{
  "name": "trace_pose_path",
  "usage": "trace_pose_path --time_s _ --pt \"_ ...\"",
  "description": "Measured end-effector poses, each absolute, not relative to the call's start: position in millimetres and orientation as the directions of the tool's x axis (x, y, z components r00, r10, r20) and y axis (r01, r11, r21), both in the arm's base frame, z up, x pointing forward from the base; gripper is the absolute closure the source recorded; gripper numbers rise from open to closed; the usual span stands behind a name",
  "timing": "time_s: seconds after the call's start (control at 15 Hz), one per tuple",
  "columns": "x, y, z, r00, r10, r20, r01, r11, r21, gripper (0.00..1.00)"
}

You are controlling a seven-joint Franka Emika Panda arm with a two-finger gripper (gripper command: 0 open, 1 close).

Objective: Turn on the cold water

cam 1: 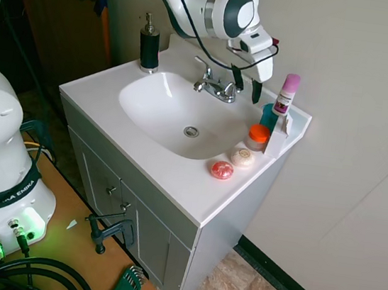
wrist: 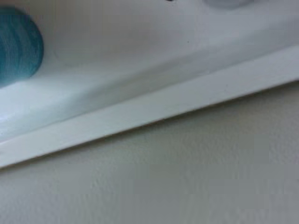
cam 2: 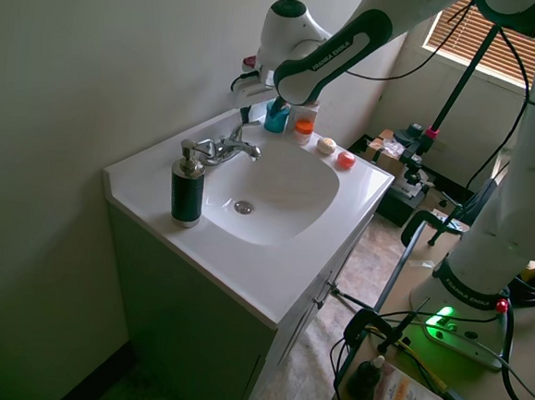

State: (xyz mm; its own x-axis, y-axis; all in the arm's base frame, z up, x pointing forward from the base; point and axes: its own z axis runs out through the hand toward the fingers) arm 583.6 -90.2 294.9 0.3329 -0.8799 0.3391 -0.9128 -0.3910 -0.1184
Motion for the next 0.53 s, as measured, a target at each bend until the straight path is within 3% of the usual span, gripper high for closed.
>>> trace_pose_path --time_s 0.53 --pt "498 -32 334 0.458 -0.869 0.189 -0.872 -0.481 -0.096 0.0"
